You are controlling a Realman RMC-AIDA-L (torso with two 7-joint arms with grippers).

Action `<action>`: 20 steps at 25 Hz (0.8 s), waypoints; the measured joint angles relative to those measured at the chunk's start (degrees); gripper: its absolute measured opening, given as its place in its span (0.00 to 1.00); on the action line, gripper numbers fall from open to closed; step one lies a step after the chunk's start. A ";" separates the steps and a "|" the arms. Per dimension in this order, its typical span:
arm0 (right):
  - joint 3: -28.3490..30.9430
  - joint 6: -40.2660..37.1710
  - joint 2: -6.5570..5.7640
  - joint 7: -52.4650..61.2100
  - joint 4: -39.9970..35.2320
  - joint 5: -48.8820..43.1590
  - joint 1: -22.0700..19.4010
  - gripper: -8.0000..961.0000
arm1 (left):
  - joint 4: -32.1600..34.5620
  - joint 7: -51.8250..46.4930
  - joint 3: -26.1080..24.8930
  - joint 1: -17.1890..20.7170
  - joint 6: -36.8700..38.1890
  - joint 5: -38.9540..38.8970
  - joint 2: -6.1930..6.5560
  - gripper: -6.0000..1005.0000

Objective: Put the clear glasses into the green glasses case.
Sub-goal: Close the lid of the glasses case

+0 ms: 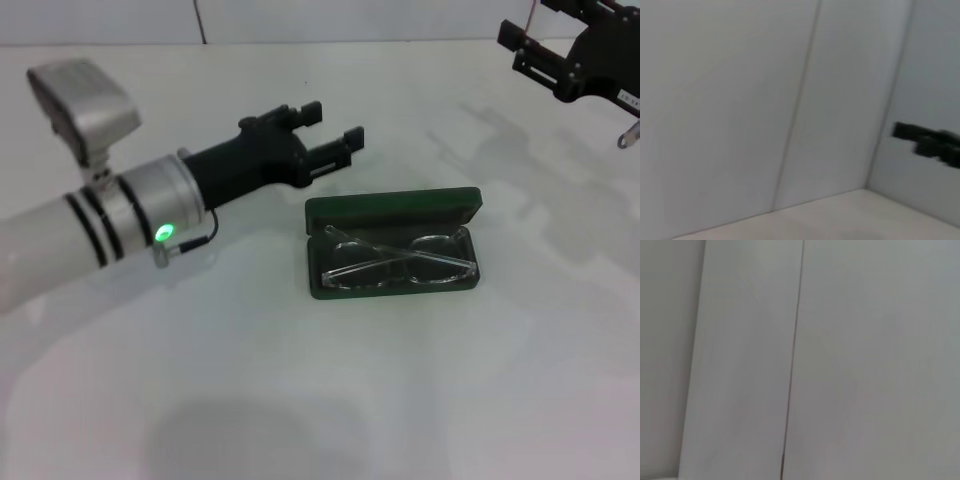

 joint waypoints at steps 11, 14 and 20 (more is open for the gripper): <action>-1.08 1.76 0.07 -0.20 0.23 0.34 -0.27 0.70 | 4.37 -16.35 15.05 -5.83 -10.52 6.47 0.06 0.74; -1.02 2.52 0.09 -0.21 0.39 0.43 -0.28 0.71 | 6.57 -15.56 17.67 -4.09 -10.48 6.87 0.07 0.74; -0.92 3.49 0.09 -0.24 0.81 0.52 0.03 0.71 | 8.10 -10.53 20.79 -0.29 -10.61 8.23 -0.12 0.74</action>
